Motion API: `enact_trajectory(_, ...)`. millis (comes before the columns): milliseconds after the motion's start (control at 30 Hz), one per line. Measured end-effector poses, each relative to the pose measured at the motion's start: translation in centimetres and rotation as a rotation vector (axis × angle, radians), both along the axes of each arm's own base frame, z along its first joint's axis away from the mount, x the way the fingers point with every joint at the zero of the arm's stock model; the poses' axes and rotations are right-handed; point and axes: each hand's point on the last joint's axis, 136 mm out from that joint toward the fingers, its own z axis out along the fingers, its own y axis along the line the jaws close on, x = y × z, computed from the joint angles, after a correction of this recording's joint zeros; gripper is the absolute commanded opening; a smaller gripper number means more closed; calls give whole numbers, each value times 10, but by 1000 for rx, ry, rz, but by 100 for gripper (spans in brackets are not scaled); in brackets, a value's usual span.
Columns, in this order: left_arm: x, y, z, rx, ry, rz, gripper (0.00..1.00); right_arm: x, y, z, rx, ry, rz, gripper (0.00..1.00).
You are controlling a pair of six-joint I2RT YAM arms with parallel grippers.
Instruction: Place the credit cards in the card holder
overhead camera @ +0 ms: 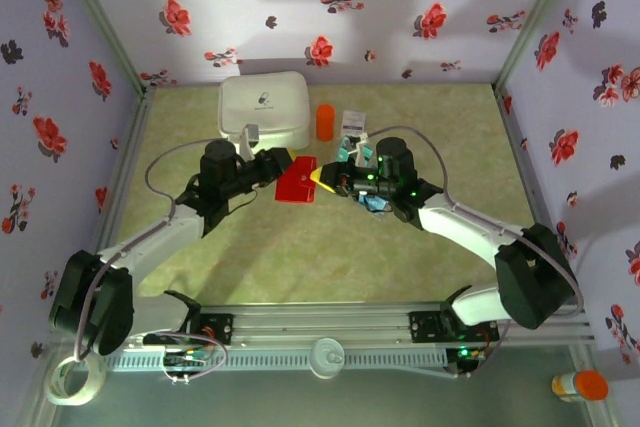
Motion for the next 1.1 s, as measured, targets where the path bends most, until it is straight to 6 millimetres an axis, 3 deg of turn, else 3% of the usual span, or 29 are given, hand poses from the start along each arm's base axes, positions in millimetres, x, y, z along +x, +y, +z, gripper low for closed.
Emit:
enact_trajectory(67,-1,-1,1,-4,-5,-4,1,0,0,-4,-5,8,0,0)
enact_trajectory(167,0,-1,1,-5,-11,-5,0,1,1,-8,-10,15,0,4)
enact_trajectory(267,-1,-1,1,-4,-11,-5,0,2,-2,-12,-28,15,-5,37)
enact_trajectory(367,-1,1,-3,13,-10,3,0,4,-15,-26,-148,17,-51,53)
enact_trajectory(500,-3,10,-11,52,-3,37,0,8,-34,-21,-314,-49,-114,60)
enact_trajectory(600,-3,17,-14,71,1,73,0,6,-33,-6,-413,-129,-130,62)
enact_trajectory(767,1,25,-11,83,-8,125,0,-4,-7,1,-560,-241,-93,64)
enact_trajectory(1100,3,28,-13,99,-4,157,0,-4,36,-27,-782,-348,-42,66)
